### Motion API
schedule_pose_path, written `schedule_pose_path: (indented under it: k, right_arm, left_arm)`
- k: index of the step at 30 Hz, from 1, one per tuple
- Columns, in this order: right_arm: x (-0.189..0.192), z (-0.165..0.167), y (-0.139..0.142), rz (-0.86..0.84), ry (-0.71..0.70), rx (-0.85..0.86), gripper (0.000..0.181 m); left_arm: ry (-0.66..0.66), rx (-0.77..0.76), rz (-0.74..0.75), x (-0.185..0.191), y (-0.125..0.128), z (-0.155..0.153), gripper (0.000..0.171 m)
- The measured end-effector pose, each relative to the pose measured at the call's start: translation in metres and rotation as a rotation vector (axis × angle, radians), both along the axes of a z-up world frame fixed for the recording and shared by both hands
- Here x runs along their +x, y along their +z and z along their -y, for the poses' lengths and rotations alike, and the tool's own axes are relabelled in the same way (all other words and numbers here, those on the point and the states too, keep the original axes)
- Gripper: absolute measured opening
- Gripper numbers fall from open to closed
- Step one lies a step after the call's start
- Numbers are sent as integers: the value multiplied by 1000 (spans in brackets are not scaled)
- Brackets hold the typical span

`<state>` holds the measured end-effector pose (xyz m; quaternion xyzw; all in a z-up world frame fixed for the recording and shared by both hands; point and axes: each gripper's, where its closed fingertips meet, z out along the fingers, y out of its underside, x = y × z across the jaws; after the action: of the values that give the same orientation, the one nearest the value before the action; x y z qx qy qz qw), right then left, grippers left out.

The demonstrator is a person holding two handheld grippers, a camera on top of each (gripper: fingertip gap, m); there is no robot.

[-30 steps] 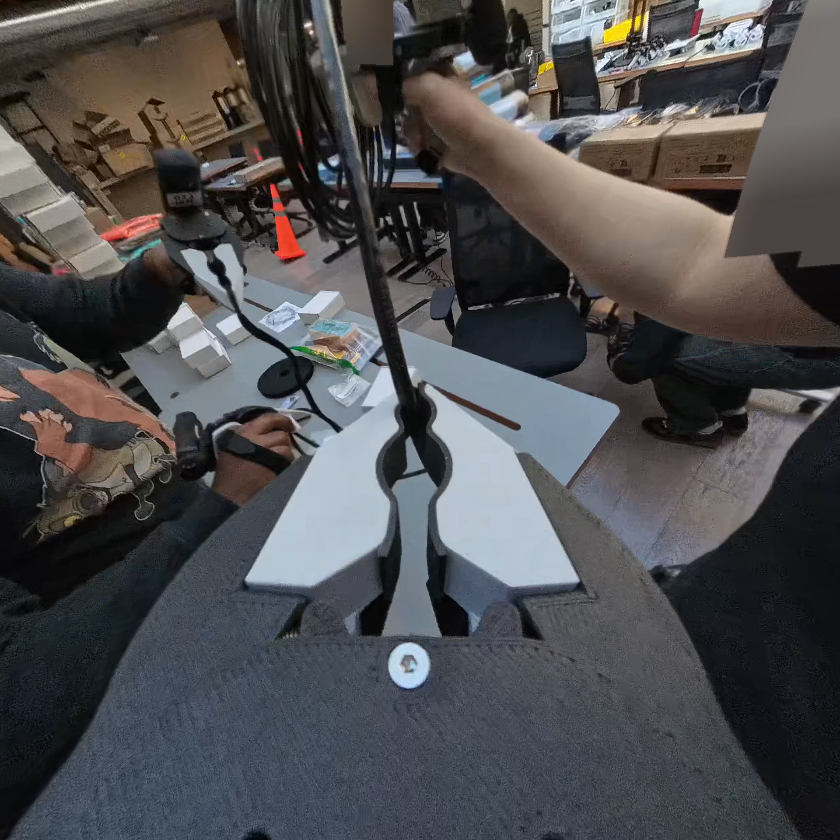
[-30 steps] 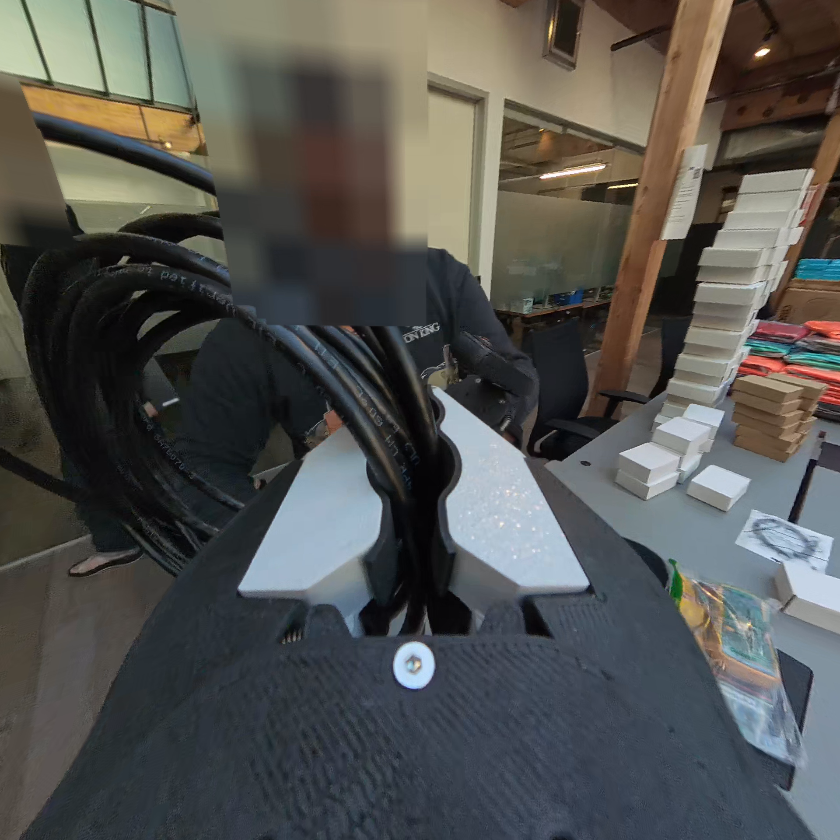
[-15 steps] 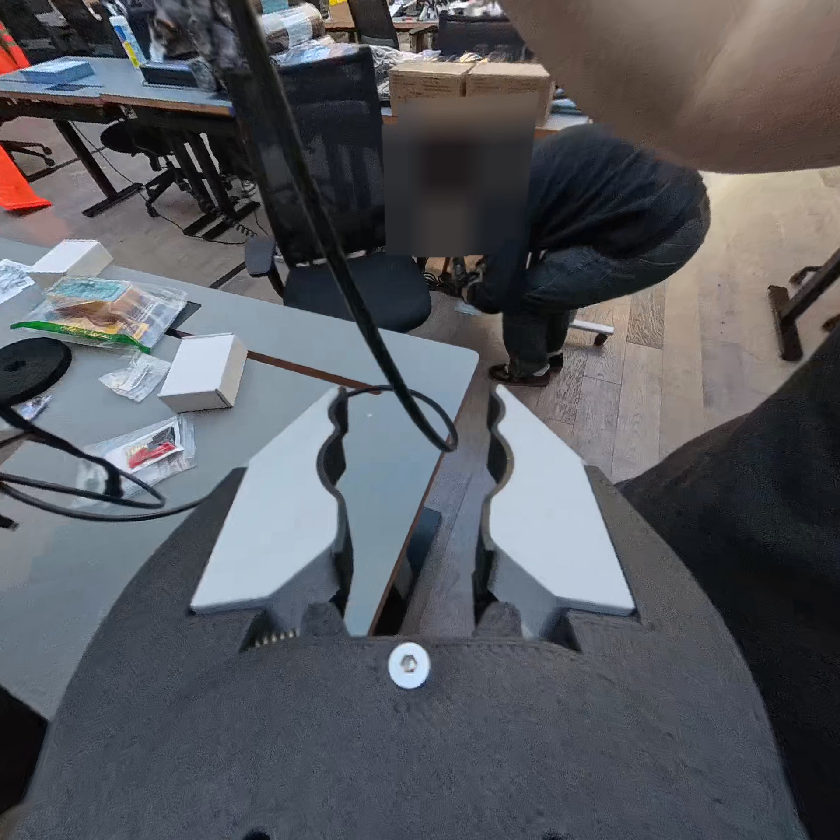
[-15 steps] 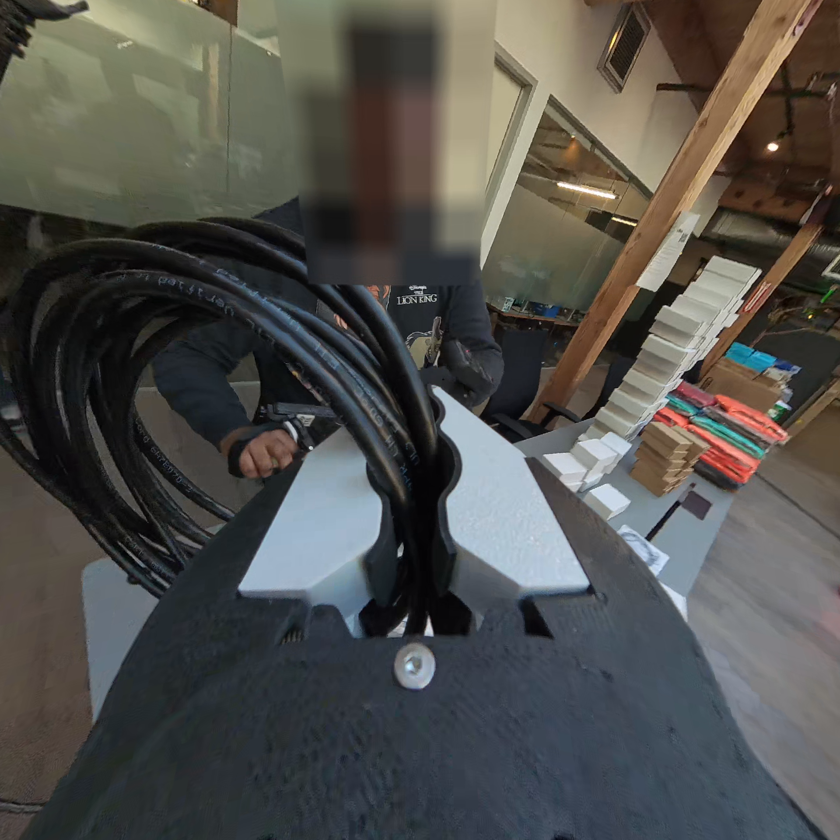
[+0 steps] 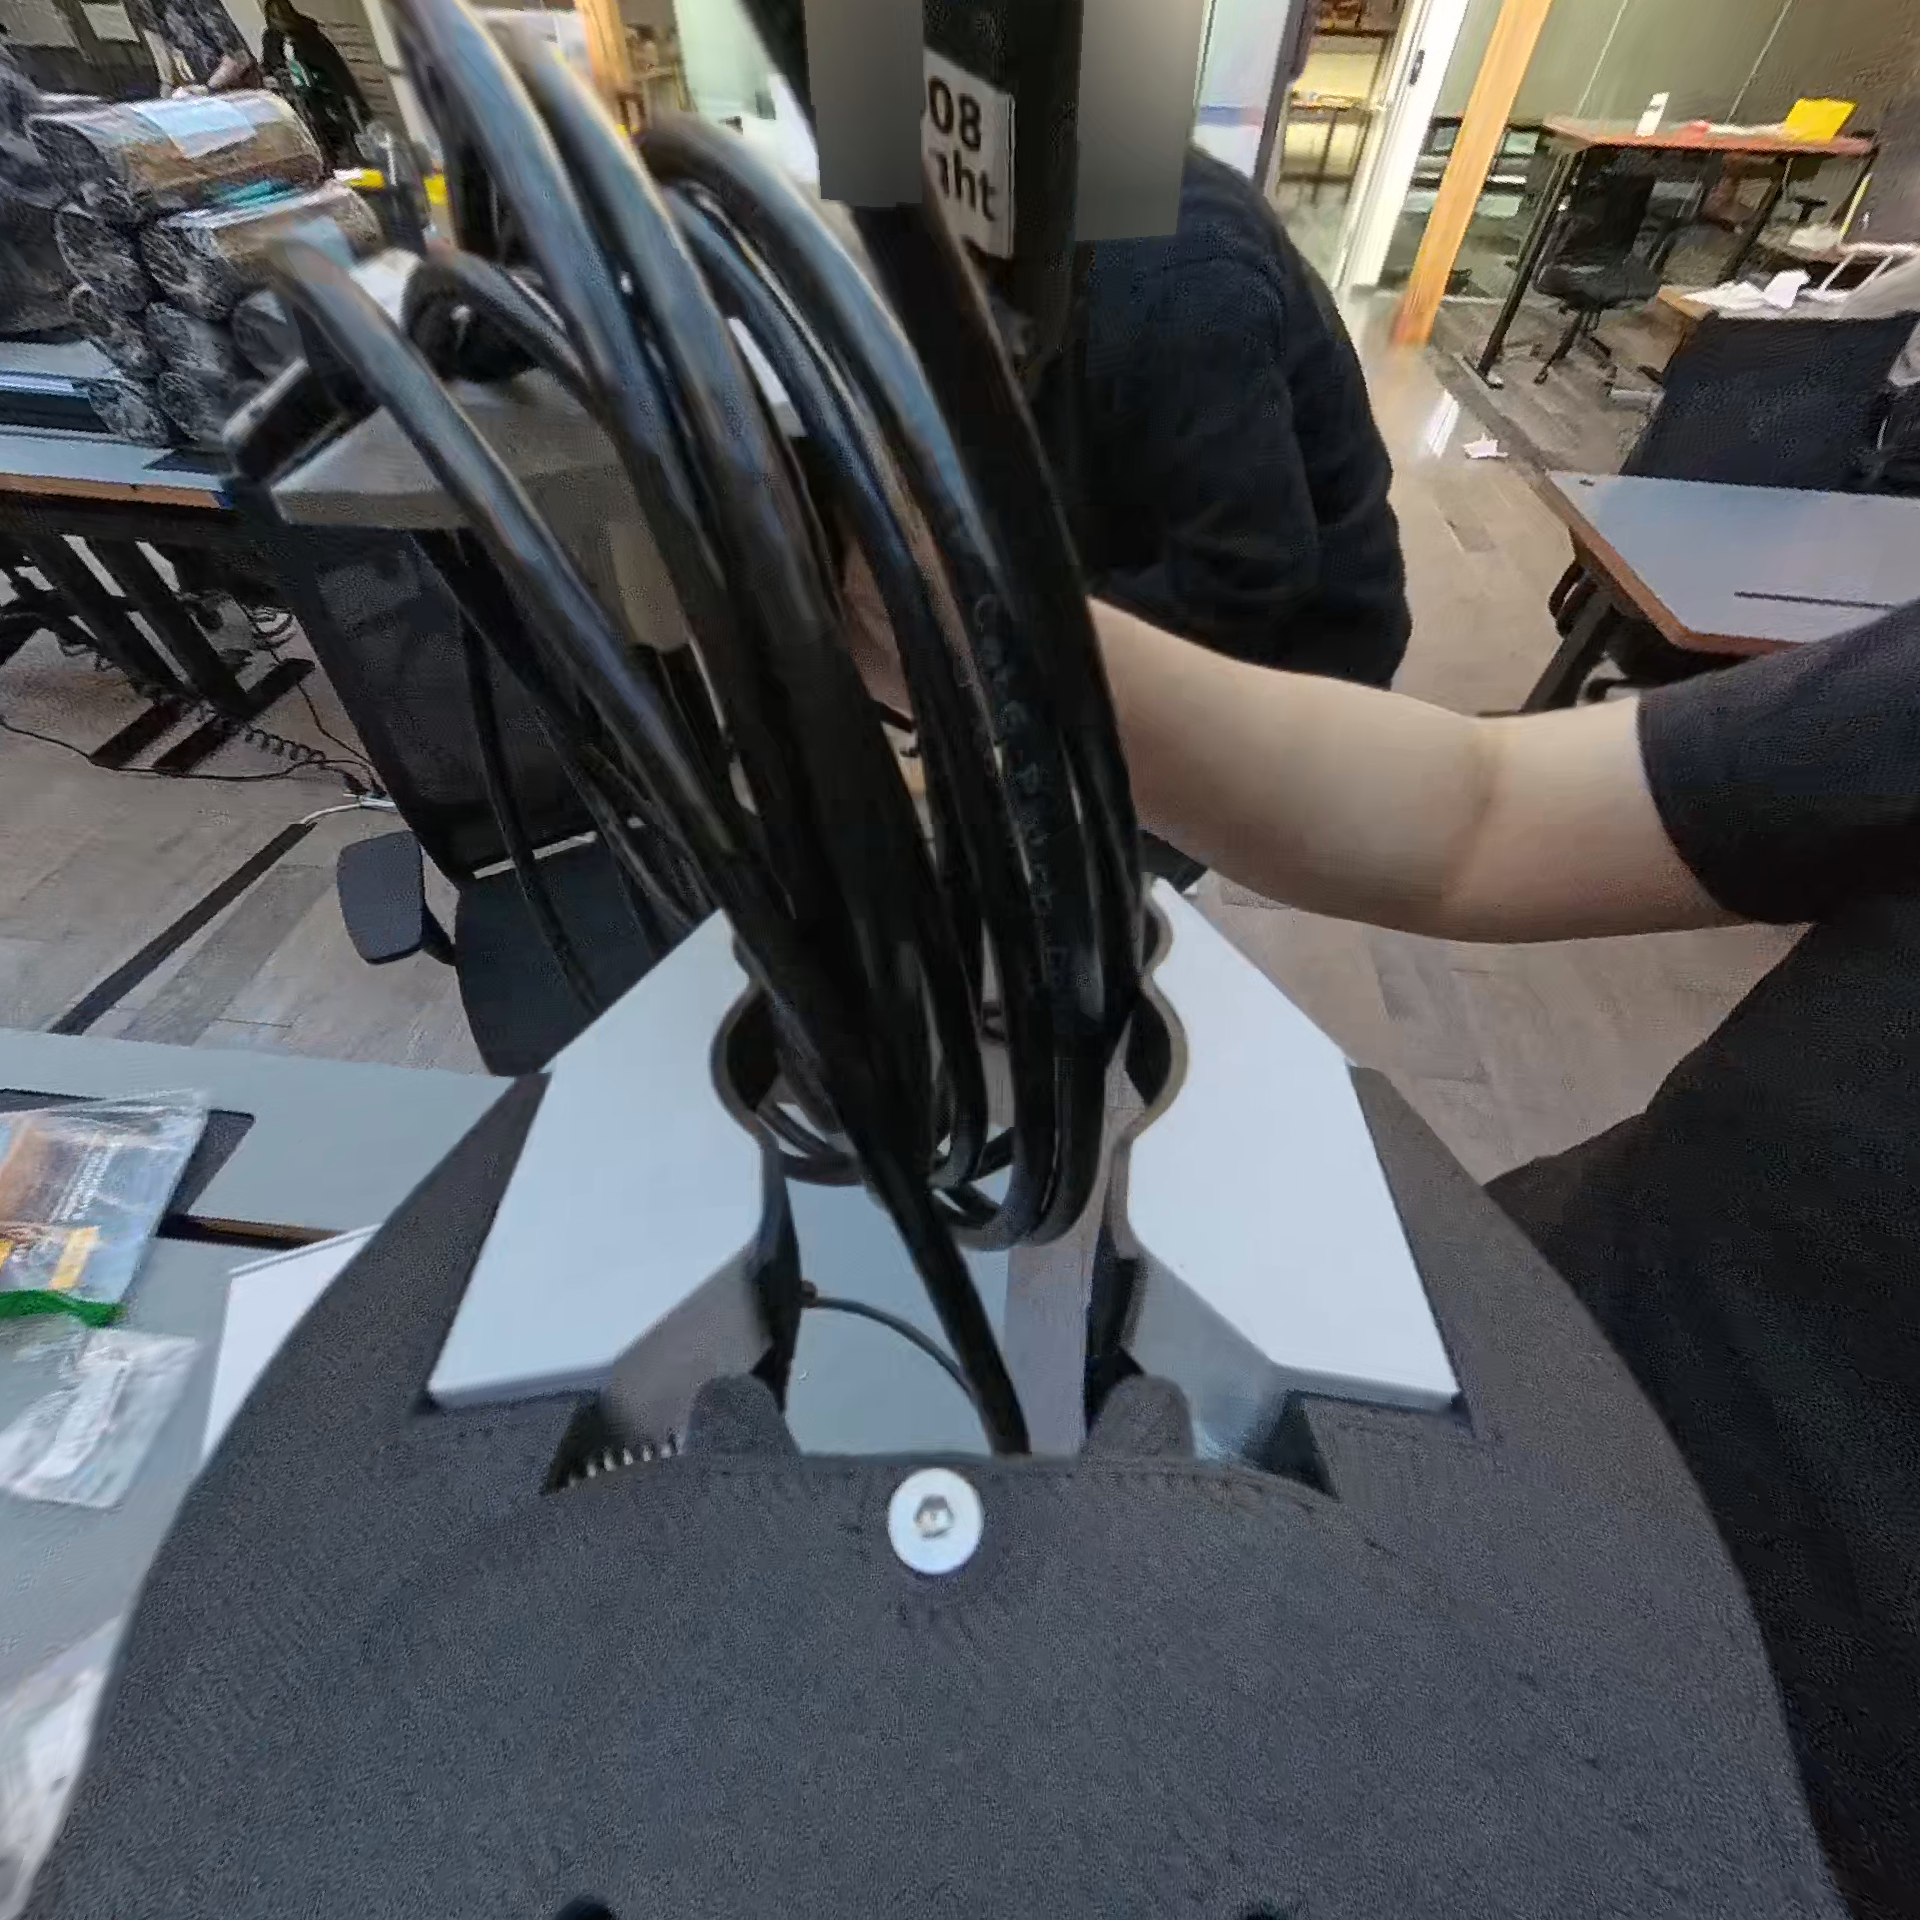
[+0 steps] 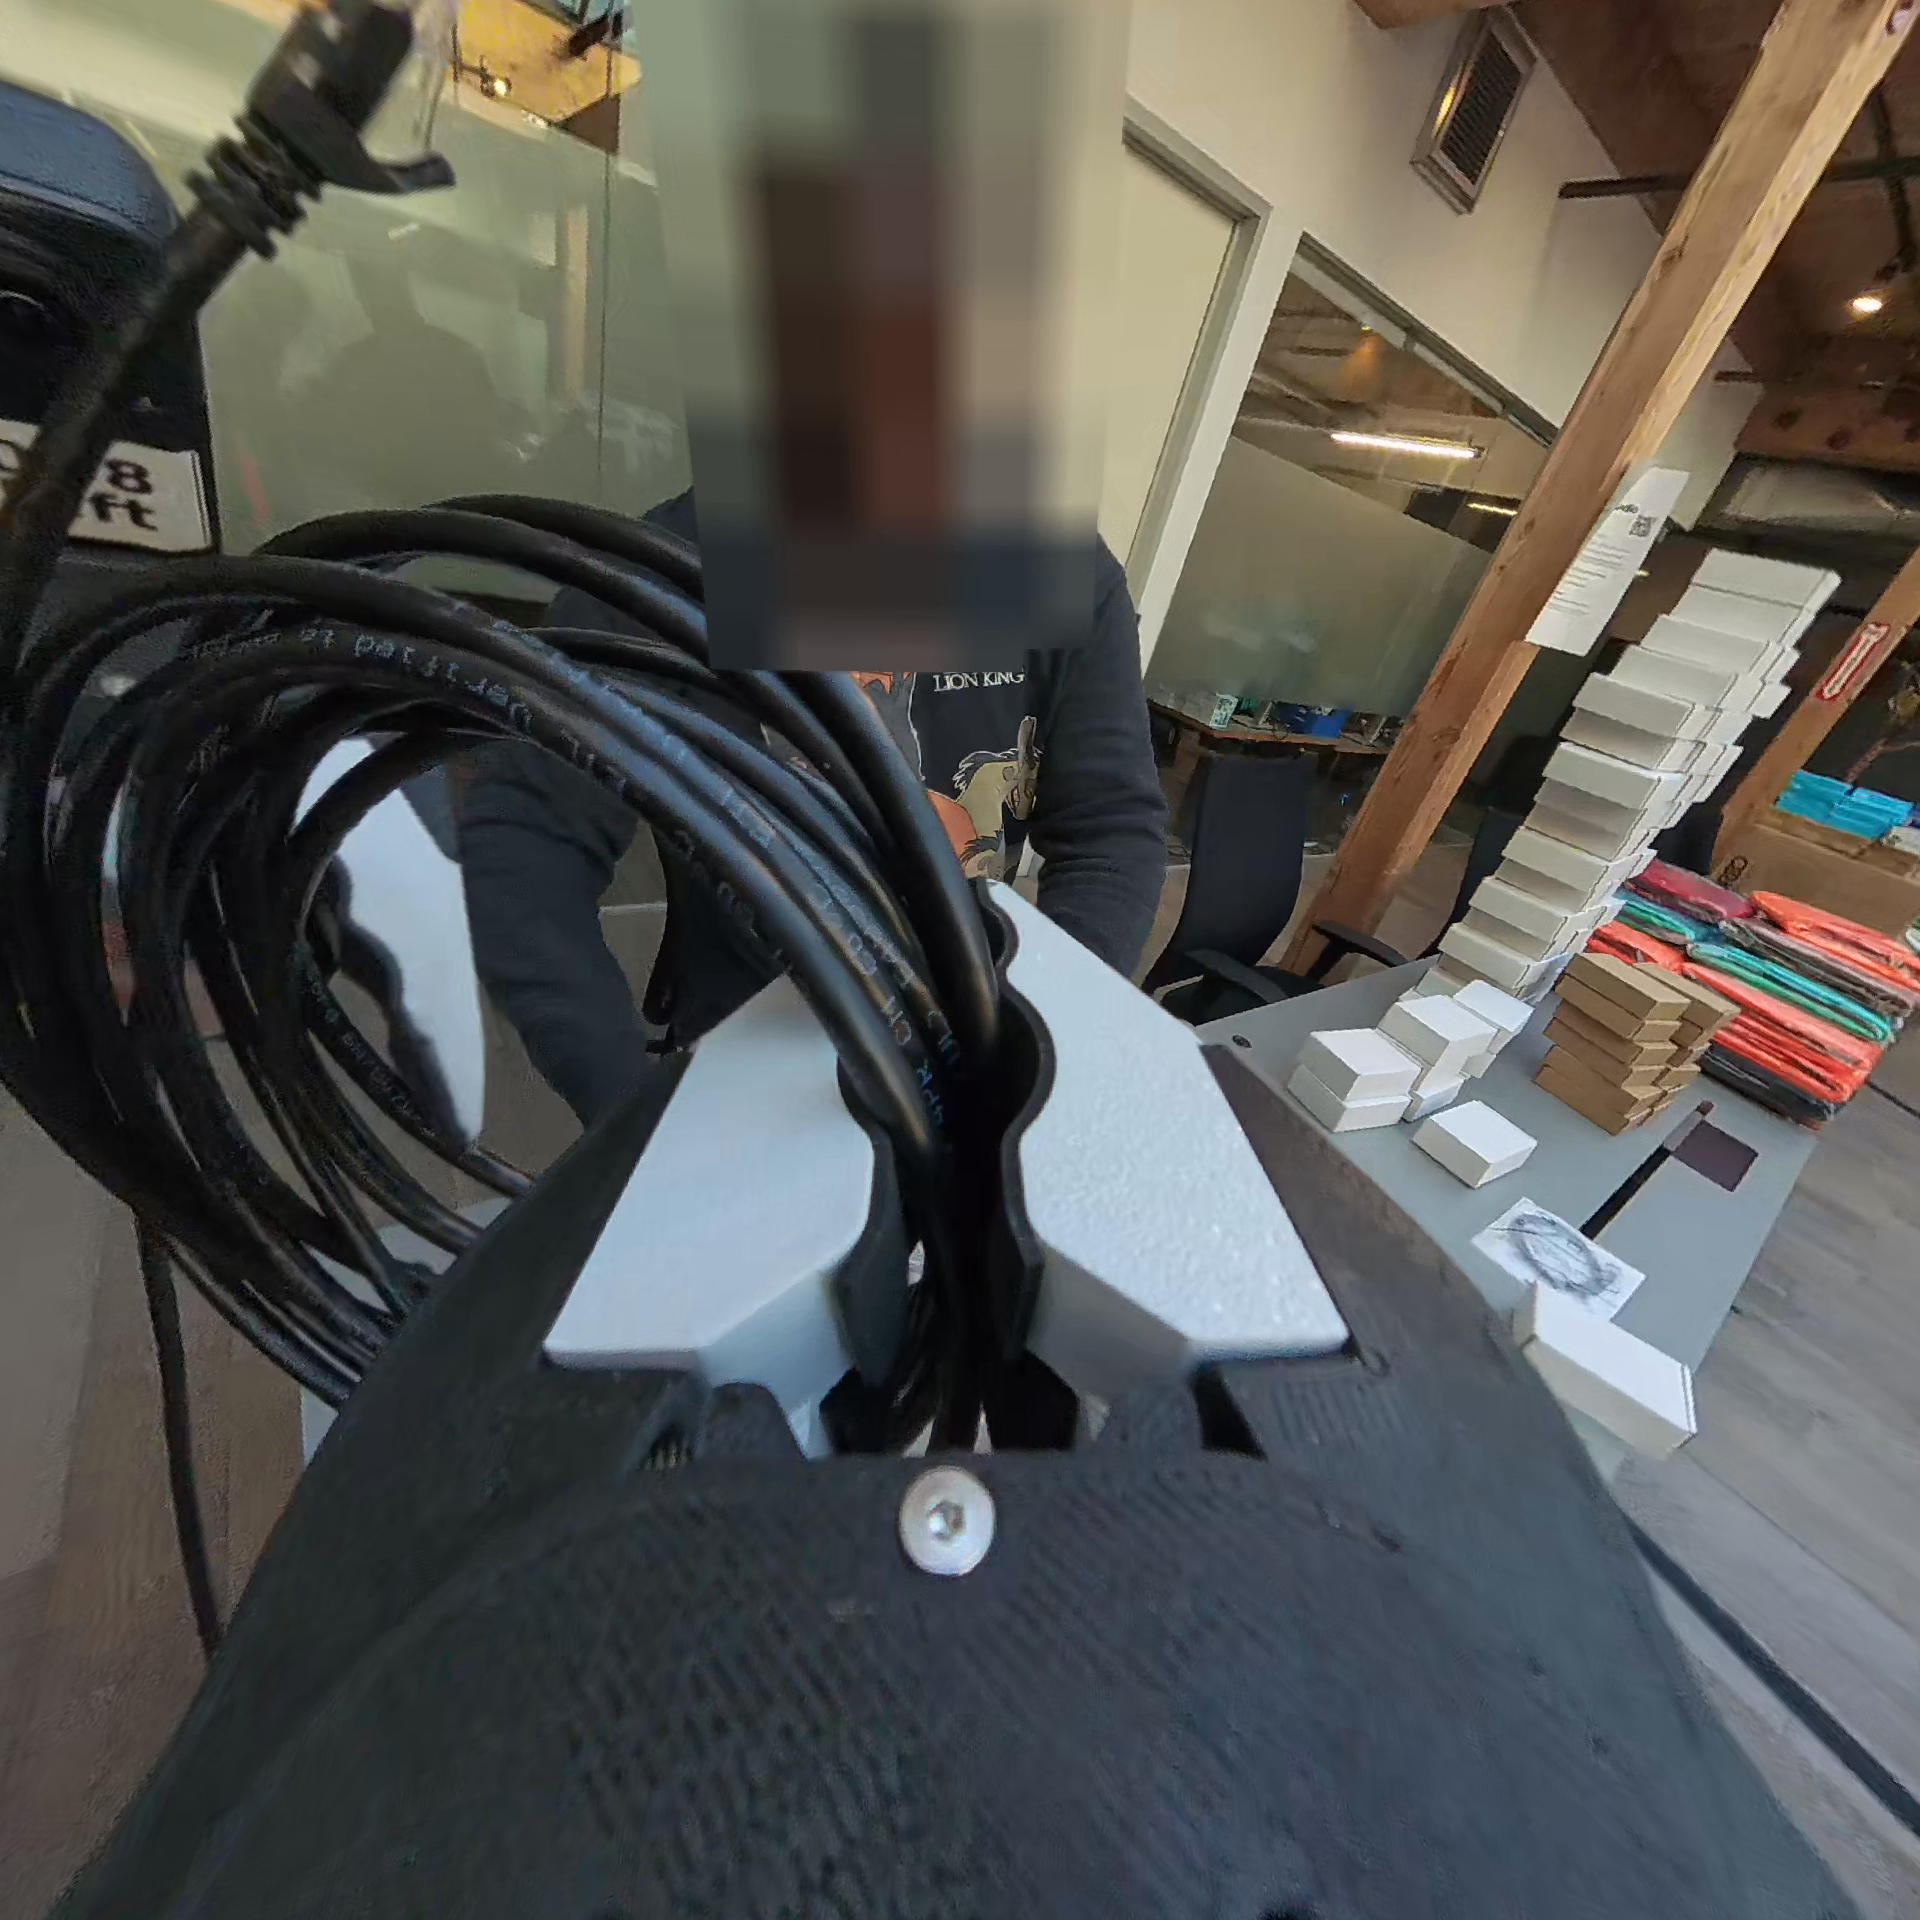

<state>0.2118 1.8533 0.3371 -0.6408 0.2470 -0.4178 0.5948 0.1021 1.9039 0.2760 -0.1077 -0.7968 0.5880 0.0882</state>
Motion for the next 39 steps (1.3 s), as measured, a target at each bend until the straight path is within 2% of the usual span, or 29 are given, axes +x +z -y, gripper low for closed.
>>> schedule_pose_path:
  k: [2,5,9,11,12,17,18,21,24,26,28,31,32,33,35,39]
  right_arm:
    - [7,9,-14,-13,-5,91,4]
    - [19,15,-47,-68,-5,204,5]
    - [27,4,-87,-154,120,299,5]
    - [31,-3,-100,-183,159,274,7]
    - [34,-4,-104,-176,144,241,14]
    - [39,7,-105,-96,-47,79,83]
    - [35,7,-100,-59,-82,30,85]
    - [20,-3,-69,133,-221,-224,85]
    - [10,-31,-63,202,-294,-528,87]
    - [9,-56,-67,245,-300,-678,86]
    - [18,-80,-82,284,-284,-858,76]
    - [50,-87,-108,300,-339,-1138,72]
    - [59,-87,-117,282,-335,-1203,66]
    - [63,-89,-124,259,-306,-1225,57]
    - [67,-93,-128,204,-260,-1160,37]
    - [74,-106,-133,75,-213,-915,31]
  left_arm:
    - [49,9,-54,4,-7,15,43]
    - [166,65,-6,26,-27,23,14]
    - [166,179,-33,38,-51,13,3]
    - [155,207,-92,43,-58,6,2]
    - [148,210,-131,45,-61,2,3]
    - [99,196,-320,56,-70,-20,3]
    - [91,200,-345,59,-72,-25,3]
    - [82,220,-377,68,-83,-35,2]
    - [70,223,-402,78,-86,-45,3]
    - [60,228,-413,82,-87,-52,2]
    - [33,242,-436,82,-86,-60,2]
    - [-32,276,-450,75,-83,-69,2]
    - [-53,290,-454,72,-81,-72,2]
    - [-67,297,-454,70,-79,-74,3]
    - [-82,293,-443,71,-75,-78,3]
    - [-124,287,-409,69,-67,-82,4]
